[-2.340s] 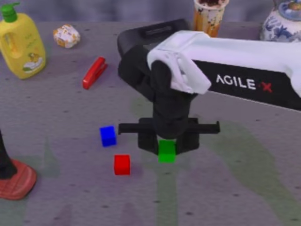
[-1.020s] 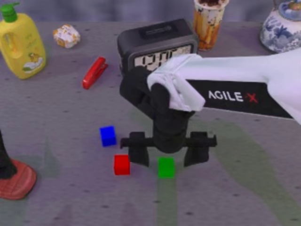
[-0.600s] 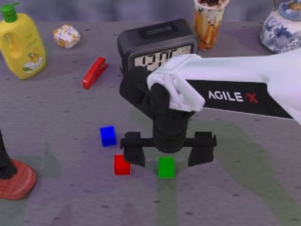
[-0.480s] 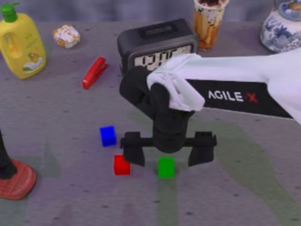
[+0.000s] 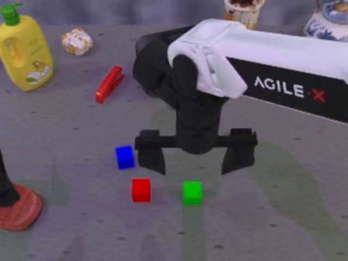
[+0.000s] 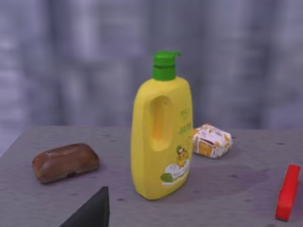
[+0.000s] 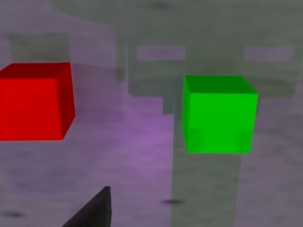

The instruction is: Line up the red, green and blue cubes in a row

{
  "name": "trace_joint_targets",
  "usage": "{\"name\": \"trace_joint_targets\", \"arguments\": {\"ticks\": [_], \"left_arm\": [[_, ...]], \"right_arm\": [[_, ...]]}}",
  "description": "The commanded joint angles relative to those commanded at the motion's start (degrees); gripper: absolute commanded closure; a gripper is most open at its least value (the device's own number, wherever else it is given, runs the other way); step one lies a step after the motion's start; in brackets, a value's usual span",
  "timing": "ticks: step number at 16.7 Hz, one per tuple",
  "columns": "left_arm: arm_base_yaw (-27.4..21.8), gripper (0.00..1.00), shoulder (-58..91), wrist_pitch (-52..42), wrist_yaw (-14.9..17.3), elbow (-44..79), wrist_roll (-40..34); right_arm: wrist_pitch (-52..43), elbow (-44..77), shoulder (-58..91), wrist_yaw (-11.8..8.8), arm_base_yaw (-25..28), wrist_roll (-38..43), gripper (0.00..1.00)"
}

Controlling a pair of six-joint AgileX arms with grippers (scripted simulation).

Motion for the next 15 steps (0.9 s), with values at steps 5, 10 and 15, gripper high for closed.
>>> {"name": "trace_joint_targets", "arguments": {"ticks": [5,10,15], "left_arm": [[0.0,0.0,0.0,0.0,0.0,0.0,0.0],[-2.3,0.0,7.8,-5.0,0.1,7.5,-3.2],[-7.1,0.0,29.6,-16.4,0.0,25.0,-10.4]], "right_arm": [[0.0,0.0,0.1,0.0,-0.3,0.0,0.0],[4.3,-6.6,-8.8,2.9,-3.7,-4.4,0.0],[15.0,-23.6,-32.4,7.2,-12.3,-13.8,0.0]]}}
